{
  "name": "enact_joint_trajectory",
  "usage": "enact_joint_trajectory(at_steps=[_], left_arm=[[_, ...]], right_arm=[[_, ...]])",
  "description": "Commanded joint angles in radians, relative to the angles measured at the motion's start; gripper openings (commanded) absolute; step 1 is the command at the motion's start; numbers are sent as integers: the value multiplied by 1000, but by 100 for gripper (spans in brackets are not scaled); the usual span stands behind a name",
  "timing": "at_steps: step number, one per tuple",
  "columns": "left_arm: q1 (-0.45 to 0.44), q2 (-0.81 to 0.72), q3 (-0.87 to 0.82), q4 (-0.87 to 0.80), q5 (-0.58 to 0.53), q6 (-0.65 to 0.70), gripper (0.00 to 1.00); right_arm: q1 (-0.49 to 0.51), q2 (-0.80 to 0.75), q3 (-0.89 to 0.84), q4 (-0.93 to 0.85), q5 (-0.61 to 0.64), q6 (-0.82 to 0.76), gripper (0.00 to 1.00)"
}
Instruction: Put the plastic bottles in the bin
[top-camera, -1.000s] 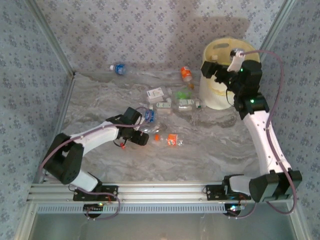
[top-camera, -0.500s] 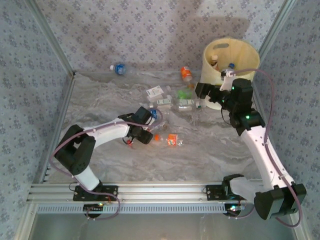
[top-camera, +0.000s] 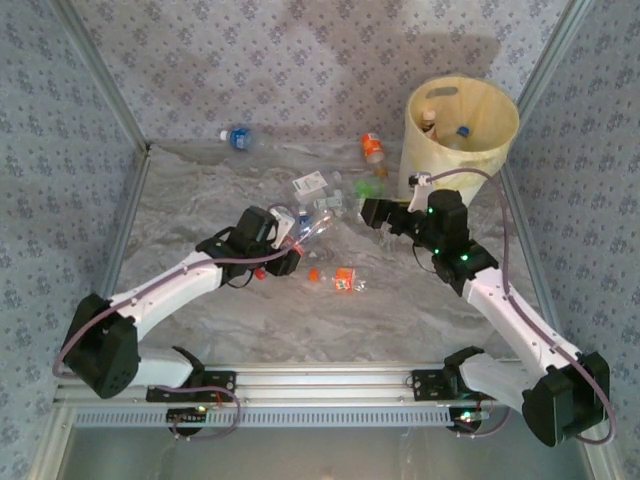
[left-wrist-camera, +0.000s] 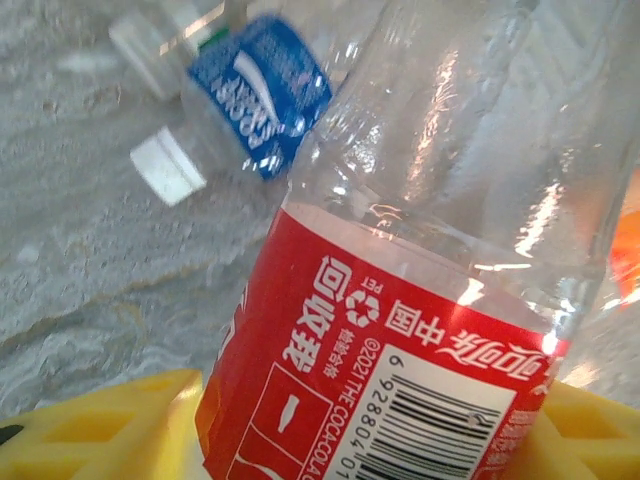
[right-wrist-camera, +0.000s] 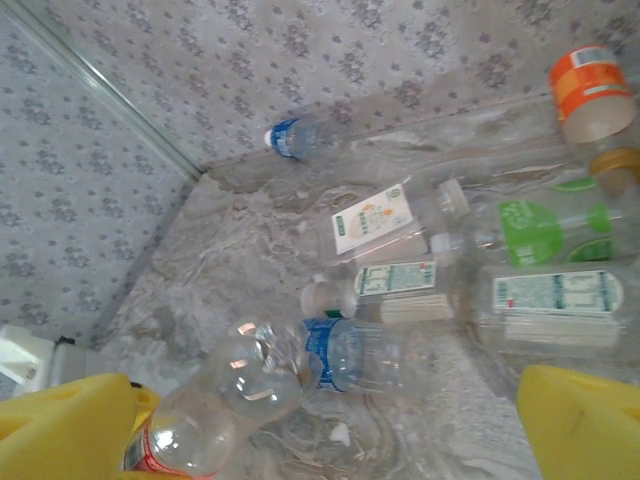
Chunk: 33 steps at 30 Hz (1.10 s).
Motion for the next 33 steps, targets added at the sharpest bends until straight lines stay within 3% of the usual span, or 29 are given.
enact_joint_trajectory(at_steps=[1,6,10,18,27,29,33], left_arm=[[17,-48,-18,99,174,-39,55],[26,-63,-6,209,376,-89,55],[29,-46,8,295,493,-146,55],[26,27,51,363,611,-198,55],[22,65,65,378,613,-210,56],[23,67,69,377,608,-214,60],[24,65,76,373,587,-228,87]], right_arm=[[33,36,-19,143,-52,68,100],[83,100,-35,273,-191,72,100],[115,137,-46,365,-229,52,100],[131,231,-13,459,-247,99,99],[134,237,-2,450,-204,122,69],[132,232,0,434,-194,122,64],[127,221,1,417,-166,103,57]])
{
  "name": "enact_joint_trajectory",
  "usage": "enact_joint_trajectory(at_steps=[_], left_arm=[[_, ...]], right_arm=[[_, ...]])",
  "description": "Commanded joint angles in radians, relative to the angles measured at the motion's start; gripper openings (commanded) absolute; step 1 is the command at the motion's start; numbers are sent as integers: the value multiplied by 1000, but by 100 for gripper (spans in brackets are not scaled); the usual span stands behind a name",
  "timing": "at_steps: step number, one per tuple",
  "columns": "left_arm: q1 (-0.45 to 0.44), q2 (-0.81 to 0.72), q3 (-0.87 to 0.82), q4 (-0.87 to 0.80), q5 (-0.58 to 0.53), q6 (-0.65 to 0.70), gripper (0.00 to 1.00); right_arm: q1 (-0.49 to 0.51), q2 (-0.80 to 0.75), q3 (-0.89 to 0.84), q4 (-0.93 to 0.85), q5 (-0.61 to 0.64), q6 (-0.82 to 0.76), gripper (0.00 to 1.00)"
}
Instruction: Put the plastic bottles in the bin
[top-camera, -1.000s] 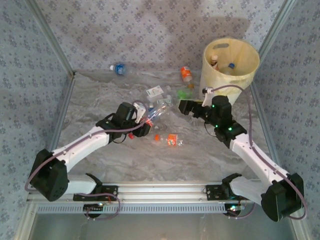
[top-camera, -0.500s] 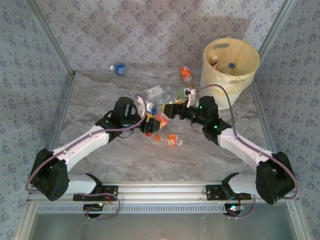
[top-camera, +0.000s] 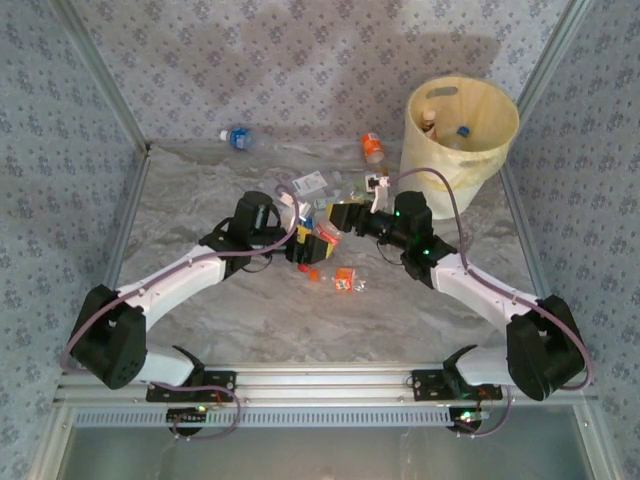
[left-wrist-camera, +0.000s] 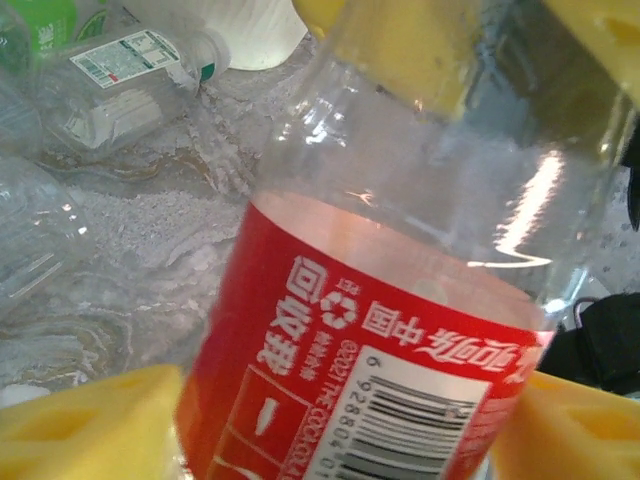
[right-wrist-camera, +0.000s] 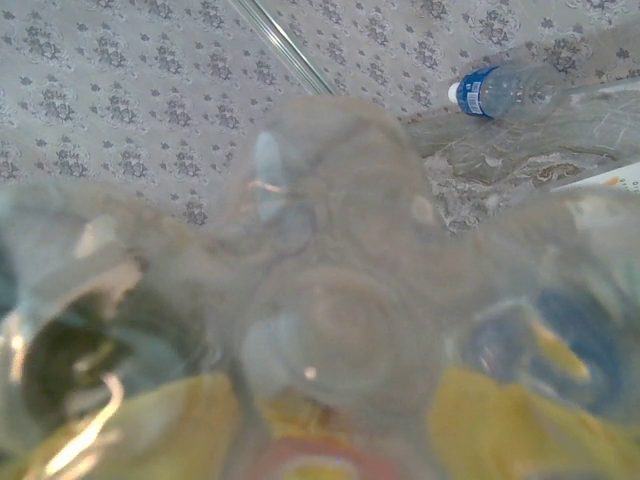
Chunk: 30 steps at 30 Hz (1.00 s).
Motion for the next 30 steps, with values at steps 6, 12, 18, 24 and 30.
enact_joint_trajectory(at_steps=[6,12,18,24,30], left_arm=[[18,-60,19,88,6,-41,98],[31,-190,-68,144,-185,-48,98],[34,-327,-186,200,-487,-65,98],[33,-353,-198,137,-567,-53,98],[34,-349,-199,114,-597,-54,98]], right_arm=[[-38,-66,59,-93,93,-91,52],[-125,-128,142,-241,107,-177,49],[-245,-145,311,-343,86,-273,48],[-376,-61,536,-392,122,-315,46],[-506,86,749,-411,227,-292,45]])
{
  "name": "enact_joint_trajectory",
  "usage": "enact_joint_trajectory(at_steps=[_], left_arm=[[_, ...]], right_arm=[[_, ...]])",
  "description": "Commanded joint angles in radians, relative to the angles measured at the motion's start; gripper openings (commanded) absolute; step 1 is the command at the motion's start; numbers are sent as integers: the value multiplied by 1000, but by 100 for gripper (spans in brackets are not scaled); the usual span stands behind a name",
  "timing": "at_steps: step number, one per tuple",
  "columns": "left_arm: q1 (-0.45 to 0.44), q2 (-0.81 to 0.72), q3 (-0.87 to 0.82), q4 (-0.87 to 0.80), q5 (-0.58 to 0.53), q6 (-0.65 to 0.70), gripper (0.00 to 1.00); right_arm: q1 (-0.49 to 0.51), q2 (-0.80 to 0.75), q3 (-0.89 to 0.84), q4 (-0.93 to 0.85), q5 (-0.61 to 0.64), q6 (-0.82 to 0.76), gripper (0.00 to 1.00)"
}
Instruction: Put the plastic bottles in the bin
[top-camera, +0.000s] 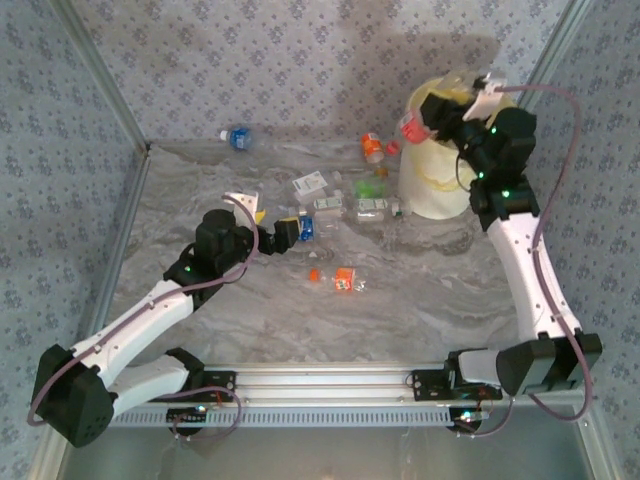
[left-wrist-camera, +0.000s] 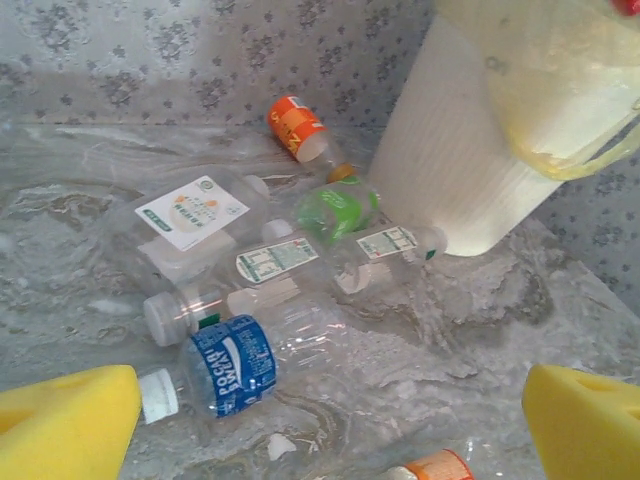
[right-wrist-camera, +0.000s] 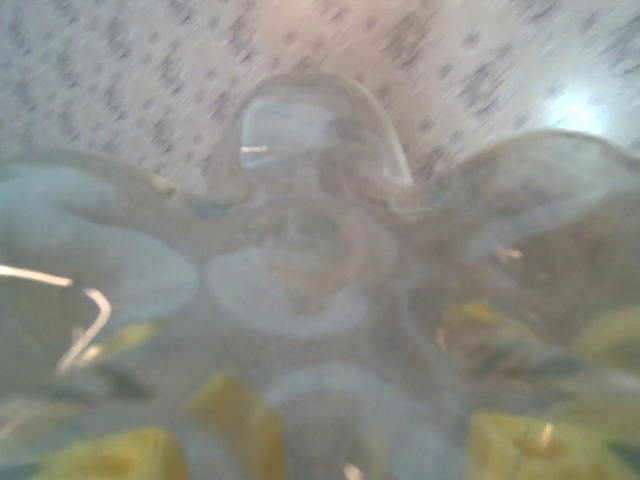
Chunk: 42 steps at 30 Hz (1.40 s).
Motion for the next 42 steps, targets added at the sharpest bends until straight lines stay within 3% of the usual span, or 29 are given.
enact_joint_trajectory(at_steps=[1,4,9,22,25,30,36,42], left_arm=[[4,-13,-4,-12,-44,-2,98],[3,-13,-12,-17,-49,-6,98],[4,-15,-22,-24,-65,-8,98],[6,12,-22,-57,-132,-10,98],[8,25,-21,-58,-135,-20,98],[7,48,-3,-84,-134,-21,98],[9,56,-7,-84,-135,-37,98],[9,60,-12,-87,-142,-48,98]], right_arm=[[-74,92,119,-44,52,11,45],[-130,176,221,-61,69,16,45],[-182,270,293,-83,259,-28,45],[-131,418,427,-324,716,-472,48],[-112,470,480,-424,742,-490,51],[-69,518,579,-535,749,-475,74],[-44,445,583,-593,663,-383,100],[-1,300,486,-592,633,-341,100]])
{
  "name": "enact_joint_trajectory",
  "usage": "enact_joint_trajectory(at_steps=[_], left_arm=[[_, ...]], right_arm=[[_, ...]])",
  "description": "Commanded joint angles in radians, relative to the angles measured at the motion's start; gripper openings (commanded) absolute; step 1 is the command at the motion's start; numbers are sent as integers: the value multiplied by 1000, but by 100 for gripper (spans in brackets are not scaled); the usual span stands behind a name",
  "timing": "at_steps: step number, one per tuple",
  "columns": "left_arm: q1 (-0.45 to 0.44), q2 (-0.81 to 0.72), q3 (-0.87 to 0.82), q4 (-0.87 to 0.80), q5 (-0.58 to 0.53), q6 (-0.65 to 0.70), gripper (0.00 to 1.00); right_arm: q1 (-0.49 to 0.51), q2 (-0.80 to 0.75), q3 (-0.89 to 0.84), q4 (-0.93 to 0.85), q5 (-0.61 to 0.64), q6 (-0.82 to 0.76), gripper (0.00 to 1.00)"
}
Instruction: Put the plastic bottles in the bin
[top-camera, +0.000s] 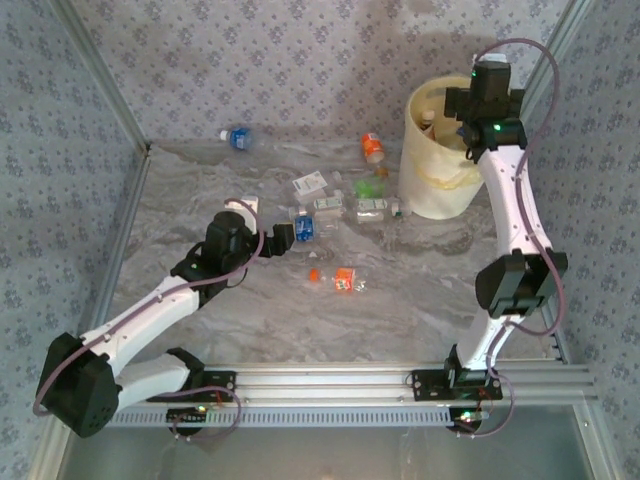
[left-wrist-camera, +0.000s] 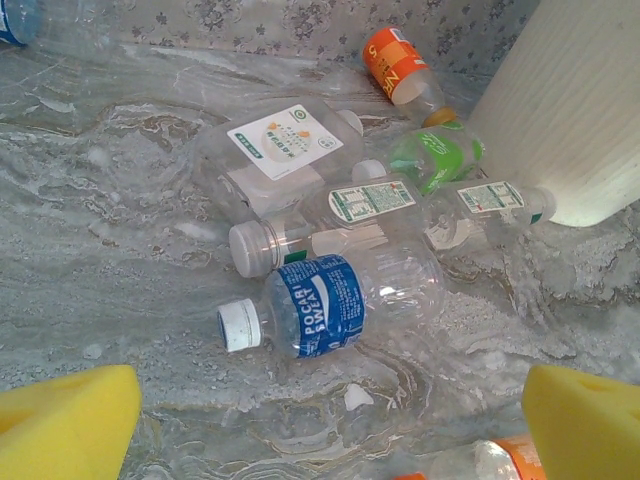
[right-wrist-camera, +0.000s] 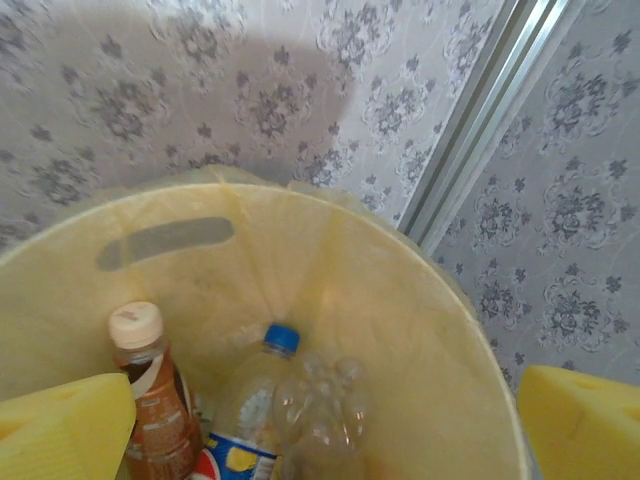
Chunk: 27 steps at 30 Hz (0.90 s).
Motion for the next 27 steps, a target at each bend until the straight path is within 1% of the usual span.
enact_joint_trajectory(at_steps=[1,3,6,11,13,16,19,20,22,23,25,27], left_arm=[[8,4,3,-5,-17,-21,98],[8,12,5,-5,-16,-24,98],[8,28,10,-4,-17,-29,98],[9,62,20,12,-26,-53,98],[9,71,22,15,-28,-61,98],[11,77,20,22,-44,-72,98],[15,76,9,29,-86,-99,98],[16,71,4,30,-103,-111,98],[23,62,-8,32,-130,-137,98],[27,57,-15,33,-141,-148,98],[38,46,-24,27,-151,-162,98],[43,34,-29,12,-157,-168,98]], right_arm=[[32,-146,-52,-6,-31,45,100],[53,-209,-120,15,-54,49,100],[82,-312,-229,31,-142,71,100],[119,-483,-479,65,-305,220,100],[133,-532,-576,73,-376,241,100],[165,-576,-704,59,-521,167,100],[237,-575,-775,5,-657,61,100],[285,-565,-827,-12,-670,17,100],[362,-537,-853,-39,-689,-88,100],[404,-512,-863,-50,-676,-153,100],[464,-453,-870,-60,-658,-251,100],[508,-380,-864,-72,-647,-317,100]])
